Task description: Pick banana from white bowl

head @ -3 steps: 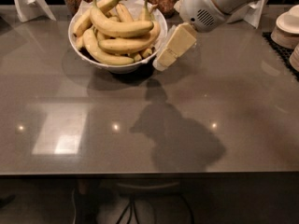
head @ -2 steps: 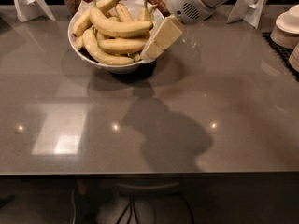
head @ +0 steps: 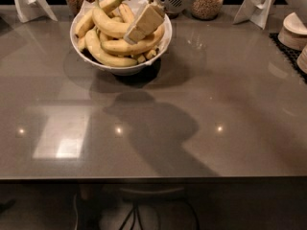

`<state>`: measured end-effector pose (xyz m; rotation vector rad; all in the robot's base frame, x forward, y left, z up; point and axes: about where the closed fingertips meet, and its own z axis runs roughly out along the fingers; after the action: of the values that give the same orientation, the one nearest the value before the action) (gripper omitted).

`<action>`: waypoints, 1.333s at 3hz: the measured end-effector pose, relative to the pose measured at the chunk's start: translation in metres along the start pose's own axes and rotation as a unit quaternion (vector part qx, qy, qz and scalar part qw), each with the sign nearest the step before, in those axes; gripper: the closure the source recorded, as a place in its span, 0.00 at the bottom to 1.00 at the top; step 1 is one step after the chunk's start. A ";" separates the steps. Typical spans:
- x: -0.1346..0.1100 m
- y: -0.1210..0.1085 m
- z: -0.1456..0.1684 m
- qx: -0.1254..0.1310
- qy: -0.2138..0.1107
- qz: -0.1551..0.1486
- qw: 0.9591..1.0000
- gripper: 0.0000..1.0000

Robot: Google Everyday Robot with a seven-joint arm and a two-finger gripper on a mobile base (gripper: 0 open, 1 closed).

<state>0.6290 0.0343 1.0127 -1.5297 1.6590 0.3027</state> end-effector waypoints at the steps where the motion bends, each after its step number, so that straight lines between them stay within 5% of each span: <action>1: -0.015 -0.007 0.016 -0.002 -0.014 -0.010 1.000 0.38; 4: -0.034 -0.014 0.061 -0.012 -0.010 -0.033 0.999 0.49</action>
Offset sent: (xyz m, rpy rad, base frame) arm 0.0302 0.0431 0.0047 0.0219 -0.0523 0.0388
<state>0.6636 0.0962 1.0035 -1.5907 1.5909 0.3017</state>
